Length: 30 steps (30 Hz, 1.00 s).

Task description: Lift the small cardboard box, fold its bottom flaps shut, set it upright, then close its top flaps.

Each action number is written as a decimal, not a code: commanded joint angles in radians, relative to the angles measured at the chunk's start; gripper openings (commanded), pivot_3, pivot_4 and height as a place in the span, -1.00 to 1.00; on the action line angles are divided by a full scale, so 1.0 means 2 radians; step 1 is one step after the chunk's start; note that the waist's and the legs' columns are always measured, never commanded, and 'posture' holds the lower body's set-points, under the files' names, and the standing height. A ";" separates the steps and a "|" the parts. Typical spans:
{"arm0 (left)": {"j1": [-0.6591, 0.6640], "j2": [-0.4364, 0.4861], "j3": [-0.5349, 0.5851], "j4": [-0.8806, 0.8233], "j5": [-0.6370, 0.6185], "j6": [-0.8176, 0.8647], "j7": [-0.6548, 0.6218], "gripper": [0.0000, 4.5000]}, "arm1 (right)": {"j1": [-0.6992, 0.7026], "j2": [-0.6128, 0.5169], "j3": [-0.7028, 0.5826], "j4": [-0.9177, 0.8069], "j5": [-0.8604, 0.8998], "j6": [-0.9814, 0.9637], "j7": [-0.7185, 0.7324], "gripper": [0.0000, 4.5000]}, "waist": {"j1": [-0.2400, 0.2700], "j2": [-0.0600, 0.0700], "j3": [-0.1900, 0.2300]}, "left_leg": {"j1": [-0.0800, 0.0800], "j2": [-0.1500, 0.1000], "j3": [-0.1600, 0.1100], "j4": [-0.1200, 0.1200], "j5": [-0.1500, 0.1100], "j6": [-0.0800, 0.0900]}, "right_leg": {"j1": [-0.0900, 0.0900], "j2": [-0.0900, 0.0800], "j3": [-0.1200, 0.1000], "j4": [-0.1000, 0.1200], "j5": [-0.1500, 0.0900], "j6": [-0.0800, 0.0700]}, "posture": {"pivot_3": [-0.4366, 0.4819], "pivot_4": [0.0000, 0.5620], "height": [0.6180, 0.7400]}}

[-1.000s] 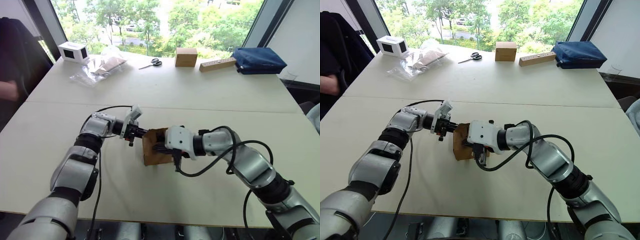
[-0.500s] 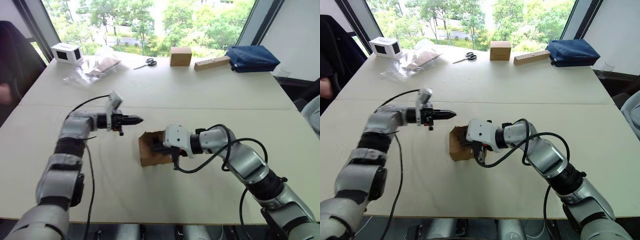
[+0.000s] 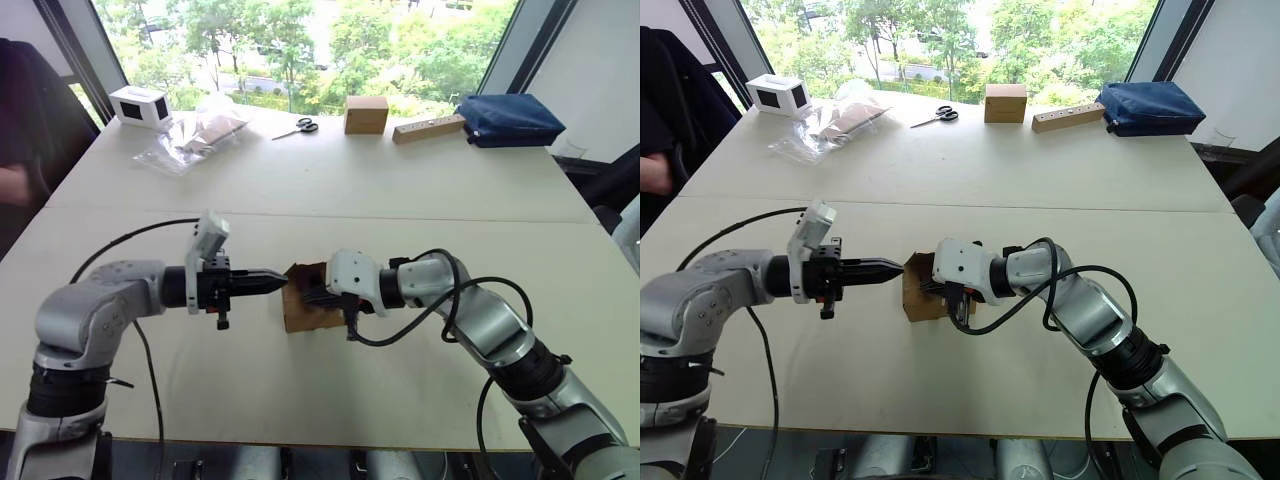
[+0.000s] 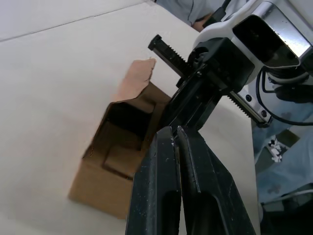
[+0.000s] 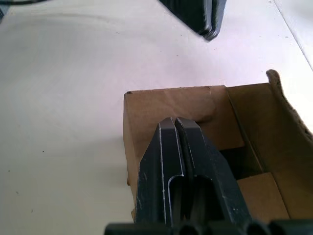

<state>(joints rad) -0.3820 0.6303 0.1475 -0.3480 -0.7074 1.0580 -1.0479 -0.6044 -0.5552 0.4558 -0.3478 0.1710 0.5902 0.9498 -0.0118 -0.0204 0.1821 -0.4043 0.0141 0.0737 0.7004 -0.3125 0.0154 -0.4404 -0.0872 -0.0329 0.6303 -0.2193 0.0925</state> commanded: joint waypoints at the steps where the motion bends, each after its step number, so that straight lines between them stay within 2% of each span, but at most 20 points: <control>1: 0.025 0.008 -0.029 -0.017 0.008 -0.025 0.011 -0.94 | -0.005 -0.001 -0.010 -0.008 0.002 -0.006 0.007 -1.00 | -0.001 0.000 0.000 | 0.000 0.000 0.000 0.000 0.000 0.000 | 0.000 0.000 0.000 0.000 0.000 0.000 | -0.05 -0.47 1.00; 10: 0.042 0.025 -0.064 -0.001 0.020 -0.064 0.010 -0.94 | -0.007 -0.008 -0.021 -0.017 0.003 -0.002 0.007 -1.00 | 0.001 0.000 0.000 | 0.000 0.000 0.000 0.000 0.000 0.000 | 0.000 0.000 0.000 0.000 0.000 0.000 | -0.05 -0.47 1.00; 13: 0.043 0.027 -0.075 0.005 0.024 -0.075 0.011 -0.94 | -0.013 -0.004 -0.056 -0.036 0.038 0.025 0.007 -1.00 | 0.001 0.000 0.000 | 0.000 0.000 0.000 0.000 0.000 0.000 | 0.000 0.000 0.000 0.000 0.000 0.000 | -0.05 -0.47 1.00; 18: 0.042 0.031 -0.079 0.013 0.025 -0.085 0.009 -0.94 | -0.064 0.028 -0.161 -0.067 0.153 0.126 -0.016 -1.00 | 0.001 0.000 0.000 | 0.000 0.000 0.000 0.000 0.000 0.000 | 0.000 0.000 0.000 0.000 0.000 0.000 | -0.05 -0.47 1.00; 21: 0.041 0.031 -0.084 0.016 0.027 -0.091 0.009 -0.94 | -0.082 0.032 -0.175 -0.056 0.168 0.139 -0.026 -1.00 | 0.001 0.000 0.000 | 0.000 0.000 0.000 0.000 0.000 0.000 | 0.000 0.000 0.000 0.000 0.000 0.000 | -0.05 -0.47 1.00; 25: 0.039 0.031 -0.089 0.020 0.029 -0.097 0.011 -0.94 | -0.089 0.020 -0.120 0.010 0.091 0.076 -0.045 -1.00 | 0.001 0.000 0.000 | 0.001 0.000 0.000 0.000 0.000 0.001 | 0.001 -0.001 0.000 0.000 0.000 0.000 | -0.05 -0.47 1.00; 27: 0.038 0.032 -0.091 0.019 0.029 -0.098 0.013 -0.94 | -0.090 0.011 -0.070 0.051 0.039 0.046 -0.048 -1.00 | 0.001 0.000 0.000 | 0.001 0.000 0.001 0.000 0.000 0.001 | 0.001 0.000 0.000 0.000 0.000 0.000 | -0.05 -0.47 1.00; 30: 0.038 0.031 -0.094 0.015 0.028 -0.099 0.017 -0.94 | -0.089 0.010 -0.036 0.076 0.010 0.027 -0.041 -1.00 | 0.000 0.000 0.000 | 0.001 0.000 0.001 0.000 0.000 0.001 | 0.001 0.000 0.000 0.000 0.000 0.000 | -0.05 -0.47 1.00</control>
<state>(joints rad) -0.3091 0.6862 -0.0232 -0.3134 -0.6625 0.8610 -1.0279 -0.7675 -0.5334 0.3631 -0.1892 0.2264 0.6868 0.8597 -0.0126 -0.0197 0.1818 -0.4027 0.0133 0.0750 0.6995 -0.3133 0.0168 -0.4393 -0.0880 -0.0325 0.6298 -0.2194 0.0921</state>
